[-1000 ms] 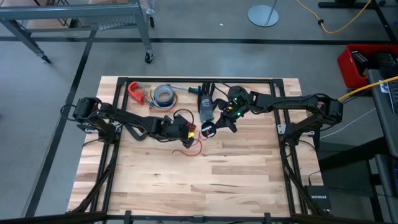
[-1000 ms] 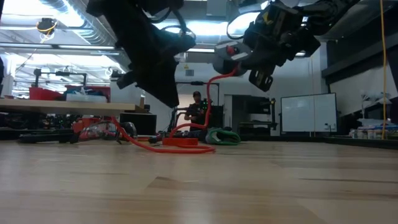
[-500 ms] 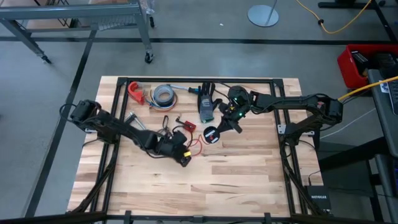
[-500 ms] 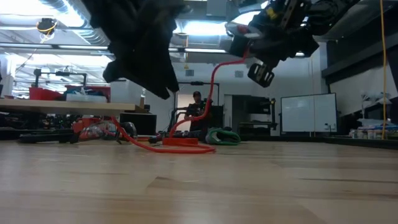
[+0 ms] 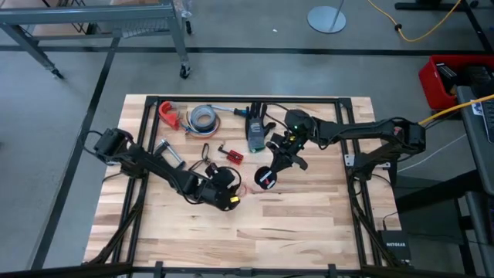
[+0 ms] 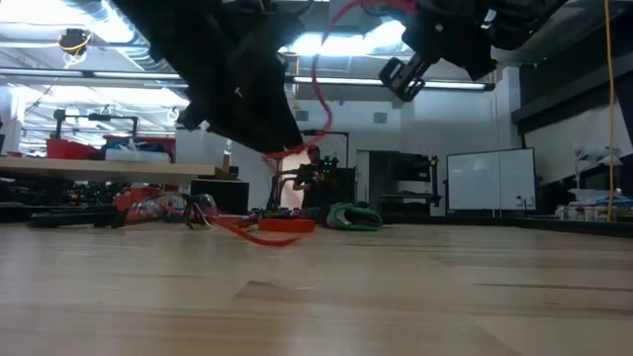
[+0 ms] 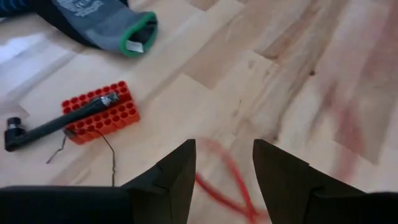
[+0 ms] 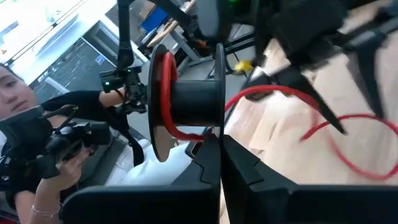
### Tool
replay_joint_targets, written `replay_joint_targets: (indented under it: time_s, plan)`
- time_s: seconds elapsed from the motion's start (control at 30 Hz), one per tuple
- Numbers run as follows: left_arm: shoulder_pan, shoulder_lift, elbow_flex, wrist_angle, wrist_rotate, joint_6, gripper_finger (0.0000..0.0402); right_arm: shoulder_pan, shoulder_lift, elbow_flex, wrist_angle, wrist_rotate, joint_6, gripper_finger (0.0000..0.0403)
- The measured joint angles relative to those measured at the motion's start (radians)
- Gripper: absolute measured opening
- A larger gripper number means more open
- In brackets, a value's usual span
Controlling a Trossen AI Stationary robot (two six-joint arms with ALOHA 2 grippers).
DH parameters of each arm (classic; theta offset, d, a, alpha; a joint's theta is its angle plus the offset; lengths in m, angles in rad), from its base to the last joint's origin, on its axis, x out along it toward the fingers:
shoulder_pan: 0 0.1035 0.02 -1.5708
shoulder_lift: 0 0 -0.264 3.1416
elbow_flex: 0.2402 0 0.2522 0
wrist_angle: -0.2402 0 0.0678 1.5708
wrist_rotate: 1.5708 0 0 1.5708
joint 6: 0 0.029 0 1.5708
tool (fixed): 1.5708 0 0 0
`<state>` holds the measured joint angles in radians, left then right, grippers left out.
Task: Coil cords
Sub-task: Coil the orange wire into the black spool
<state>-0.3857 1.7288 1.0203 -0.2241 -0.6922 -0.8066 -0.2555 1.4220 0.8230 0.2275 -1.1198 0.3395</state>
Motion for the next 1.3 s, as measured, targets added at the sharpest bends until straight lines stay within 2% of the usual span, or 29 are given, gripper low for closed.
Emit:
replay_joint_targets:
  time_s: [0.2, 0.5, 0.63, 0.77, 1.03, 1.3]
  plan:
    - [-0.005, 0.040, 0.000, 0.062, 0.004, 0.001, 0.0153, 0.007, 0.000, 0.000, 0.009, 0.004, 0.001, 0.0001]
    - [-0.051, 0.043, 0.000, 0.064, 0.005, 0.003, 0.0153, 0.007, 0.000, 0.000, 0.009, 0.048, -0.006, 0.0001]
    - [-0.070, 0.043, 0.000, 0.164, -0.009, 0.008, 0.0153, 0.007, 0.000, 0.000, 0.009, 0.063, -0.007, 0.0001]
    - [-0.082, 0.043, 0.000, 0.271, -0.029, 0.131, 0.0153, 0.007, 0.000, 0.000, 0.030, 0.077, -0.007, 0.0001]
    - [-0.065, 0.043, 0.000, 0.311, -0.072, 0.252, 0.0153, 0.007, 0.000, 0.000, 0.237, 0.027, 0.087, 0.0001]
    - [-0.053, 0.070, 0.000, 0.505, -0.069, 0.451, 0.0153, 0.007, 0.000, 0.000, 0.391, 0.064, 0.107, 0.0001]
